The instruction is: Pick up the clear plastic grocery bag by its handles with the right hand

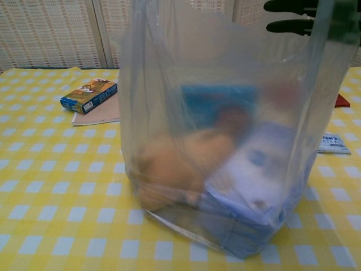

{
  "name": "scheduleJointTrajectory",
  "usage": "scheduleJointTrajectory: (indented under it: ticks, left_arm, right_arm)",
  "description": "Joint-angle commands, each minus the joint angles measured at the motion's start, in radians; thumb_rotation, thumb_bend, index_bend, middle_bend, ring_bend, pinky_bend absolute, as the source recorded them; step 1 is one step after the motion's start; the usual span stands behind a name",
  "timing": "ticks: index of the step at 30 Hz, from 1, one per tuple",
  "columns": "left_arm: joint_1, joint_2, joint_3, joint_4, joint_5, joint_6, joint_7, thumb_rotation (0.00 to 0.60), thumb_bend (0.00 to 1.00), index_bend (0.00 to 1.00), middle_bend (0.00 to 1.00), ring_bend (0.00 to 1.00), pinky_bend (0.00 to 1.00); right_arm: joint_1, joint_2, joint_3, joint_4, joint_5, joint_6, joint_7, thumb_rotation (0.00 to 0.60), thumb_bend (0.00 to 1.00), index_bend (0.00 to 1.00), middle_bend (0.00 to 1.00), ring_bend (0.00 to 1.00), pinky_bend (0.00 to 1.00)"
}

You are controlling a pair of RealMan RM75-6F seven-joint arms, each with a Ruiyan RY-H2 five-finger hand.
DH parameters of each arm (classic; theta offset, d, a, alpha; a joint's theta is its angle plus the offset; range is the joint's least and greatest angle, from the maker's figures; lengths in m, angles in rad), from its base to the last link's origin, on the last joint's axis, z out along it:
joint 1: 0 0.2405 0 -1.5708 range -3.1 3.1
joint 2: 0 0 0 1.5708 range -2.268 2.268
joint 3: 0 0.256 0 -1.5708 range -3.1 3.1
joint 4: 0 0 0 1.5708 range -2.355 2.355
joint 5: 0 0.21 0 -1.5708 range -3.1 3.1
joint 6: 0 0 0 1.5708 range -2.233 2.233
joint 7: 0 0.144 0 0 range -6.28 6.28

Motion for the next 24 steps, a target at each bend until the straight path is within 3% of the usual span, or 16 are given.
scheduleJointTrajectory:
  ticks: [1, 24]
  left_arm:
    - [0.005, 0.003, 0.0, 0.001, 0.004, 0.01, -0.005, 0.6, 0.23, 0.0, 0.11, 0.12, 0.1]
    - [0.02, 0.017, -0.001, 0.006, 0.016, 0.039, -0.044, 0.6, 0.23, 0.0, 0.11, 0.12, 0.1]
  right_arm:
    - [0.021, -0.011, 0.002, -0.004, 0.011, -0.026, 0.017, 0.6, 0.28, 0.0, 0.0, 0.0, 0.0]
    - [0.158, -0.073, 0.019, -0.011, 0.05, -0.131, 0.131, 0.6, 0.26, 0.0, 0.0, 0.0, 0.0]
